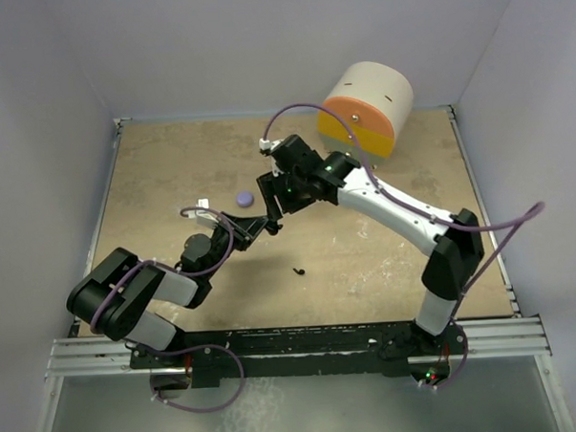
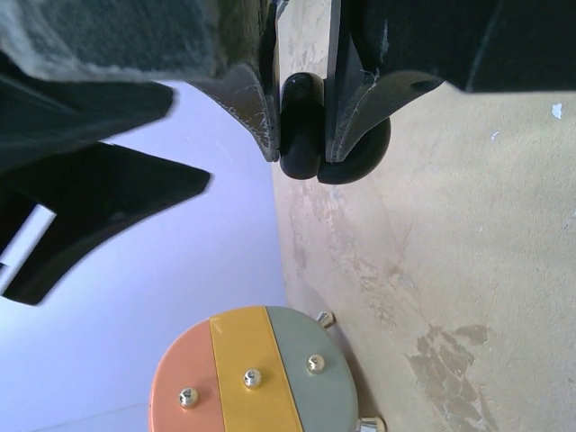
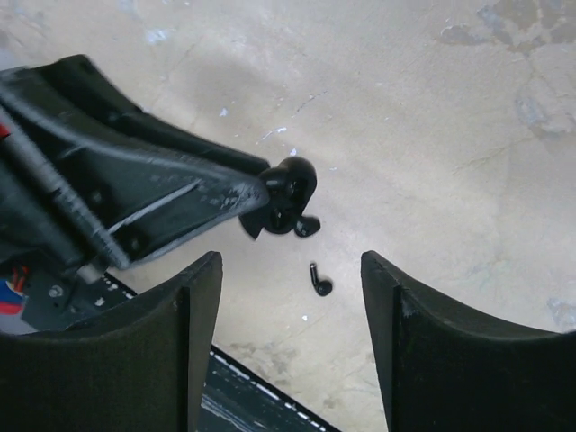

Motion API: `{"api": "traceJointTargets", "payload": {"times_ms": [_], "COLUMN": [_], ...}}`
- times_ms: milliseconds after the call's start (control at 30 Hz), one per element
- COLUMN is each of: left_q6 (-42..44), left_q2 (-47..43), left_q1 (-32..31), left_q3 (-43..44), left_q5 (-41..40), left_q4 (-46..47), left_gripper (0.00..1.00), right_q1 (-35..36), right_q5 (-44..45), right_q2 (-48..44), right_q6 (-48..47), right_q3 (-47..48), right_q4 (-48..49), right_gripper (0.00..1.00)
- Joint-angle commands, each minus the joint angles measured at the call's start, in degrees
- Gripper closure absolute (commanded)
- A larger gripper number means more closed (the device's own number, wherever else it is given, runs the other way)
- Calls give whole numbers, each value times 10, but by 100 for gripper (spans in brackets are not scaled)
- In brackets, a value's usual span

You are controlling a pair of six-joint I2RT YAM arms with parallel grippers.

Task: Insert the wireless bluetooth earbuds into the charging case
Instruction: Place the earbud in the charging case.

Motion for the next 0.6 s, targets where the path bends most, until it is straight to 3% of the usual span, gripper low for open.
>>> {"api": "traceJointTargets", "payload": {"times_ms": [0,200,400,567], "left_q6": [-3,-10,-19,-2], "left_q2": [3,-8,-30,-59], "left_q1": [-2,-2,-2,-2], "left_q3": [10,9,15,37], "left_q5": [16,26,50,66], "left_q4": [39,39,25,-37], "left_gripper": [100,100,100,100], "right_q1": [1,0,-13,-23], "right_q5": [31,188,239,231], "right_q2": [-83,-106,-105,-97], "right_q6": [33,77,89,69], "right_q3": [-50,-143,-208,-242], "right_q4": [57,119,216,268], "right_gripper": [31,19,4,3]}}
